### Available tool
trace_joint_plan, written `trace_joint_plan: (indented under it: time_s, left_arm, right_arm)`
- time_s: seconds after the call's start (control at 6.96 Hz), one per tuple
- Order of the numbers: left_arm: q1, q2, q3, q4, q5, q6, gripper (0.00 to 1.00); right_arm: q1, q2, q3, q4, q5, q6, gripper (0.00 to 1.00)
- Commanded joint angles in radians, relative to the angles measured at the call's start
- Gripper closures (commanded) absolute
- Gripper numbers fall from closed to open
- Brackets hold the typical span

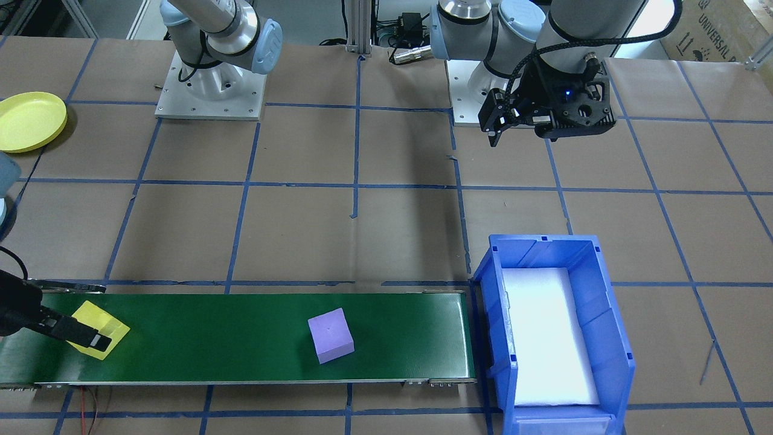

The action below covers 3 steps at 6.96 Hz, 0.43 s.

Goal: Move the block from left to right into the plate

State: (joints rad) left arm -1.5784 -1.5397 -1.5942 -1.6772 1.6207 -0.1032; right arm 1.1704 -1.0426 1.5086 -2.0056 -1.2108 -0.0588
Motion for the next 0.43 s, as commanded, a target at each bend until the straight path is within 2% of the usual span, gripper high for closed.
trace_joint_plan:
  time_s: [0.0,0.14,0.29]
  left_arm:
    - [0.001,-0.003,0.003,0.01,-0.001,0.0,0.0]
    - [0.0,-0.007,0.003,0.01,-0.002,-0.001,0.0]
    - [0.0,-0.008,0.003,0.01,-0.002,0.0,0.0]
  right_arm:
    - [0.0,-0.002,0.002,-0.016,-0.1,-0.007,0.79]
    - [0.0,-0.023,0.002,-0.013,-0.113,-0.015,0.8]
    - [0.0,-0.083,0.013,0.093,-0.209,-0.036,0.78]
